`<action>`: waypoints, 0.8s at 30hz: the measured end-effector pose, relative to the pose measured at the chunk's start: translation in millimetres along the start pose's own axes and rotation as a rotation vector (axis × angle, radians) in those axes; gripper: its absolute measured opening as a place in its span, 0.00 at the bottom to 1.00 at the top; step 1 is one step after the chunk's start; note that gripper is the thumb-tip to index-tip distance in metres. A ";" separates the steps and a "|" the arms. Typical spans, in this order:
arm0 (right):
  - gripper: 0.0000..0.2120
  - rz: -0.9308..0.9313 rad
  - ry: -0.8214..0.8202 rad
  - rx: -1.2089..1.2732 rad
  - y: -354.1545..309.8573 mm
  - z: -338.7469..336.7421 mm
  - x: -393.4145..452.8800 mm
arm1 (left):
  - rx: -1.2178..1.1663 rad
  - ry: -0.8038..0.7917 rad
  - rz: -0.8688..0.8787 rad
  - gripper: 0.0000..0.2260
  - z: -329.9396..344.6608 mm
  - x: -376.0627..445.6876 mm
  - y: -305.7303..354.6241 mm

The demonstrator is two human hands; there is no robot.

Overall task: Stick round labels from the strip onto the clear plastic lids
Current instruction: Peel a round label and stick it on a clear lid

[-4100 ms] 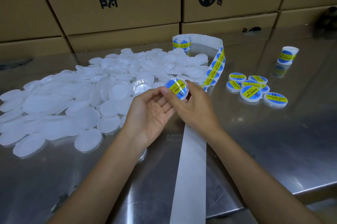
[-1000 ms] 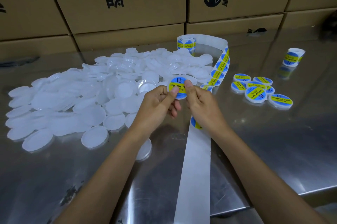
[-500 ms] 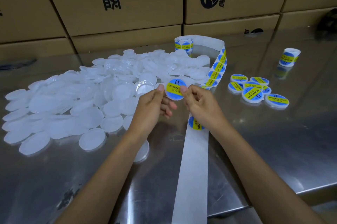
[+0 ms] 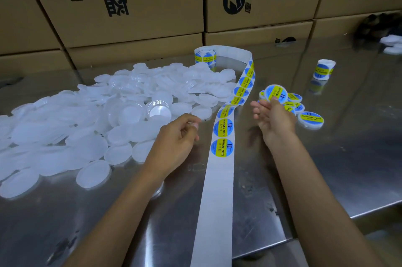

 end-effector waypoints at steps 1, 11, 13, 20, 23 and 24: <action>0.14 0.027 0.002 0.025 -1.9 -0.9 1.9 | 0.009 -0.005 0.003 0.10 0.3 -0.4 -0.3; 0.16 0.159 -0.021 0.071 -8.2 0.6 14.3 | 0.039 -0.015 0.012 0.09 1.5 0.1 -0.9; 0.16 0.174 -0.059 0.055 -8.2 0.2 17.0 | 0.042 -0.012 0.021 0.09 1.5 0.4 -0.8; 0.16 0.176 -0.170 -0.031 -12.1 0.6 28.8 | 0.040 -0.008 0.031 0.11 0.9 1.2 -2.4; 0.16 0.157 -0.162 -0.009 -15.5 0.1 37.8 | 0.041 -0.001 0.025 0.12 1.0 3.1 -4.0; 0.16 0.132 -0.149 -0.012 -16.0 0.5 40.3 | 0.035 0.000 0.013 0.12 1.0 3.9 -4.7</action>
Point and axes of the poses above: each hand's wrist, its own x-axis towards the middle knuckle, its own z-axis out of the palm, y = z × x, the point moved 1 cm from there along x, towards the middle knuckle, and after that the axes turned 15 degrees about y, right-handed, at the moved point
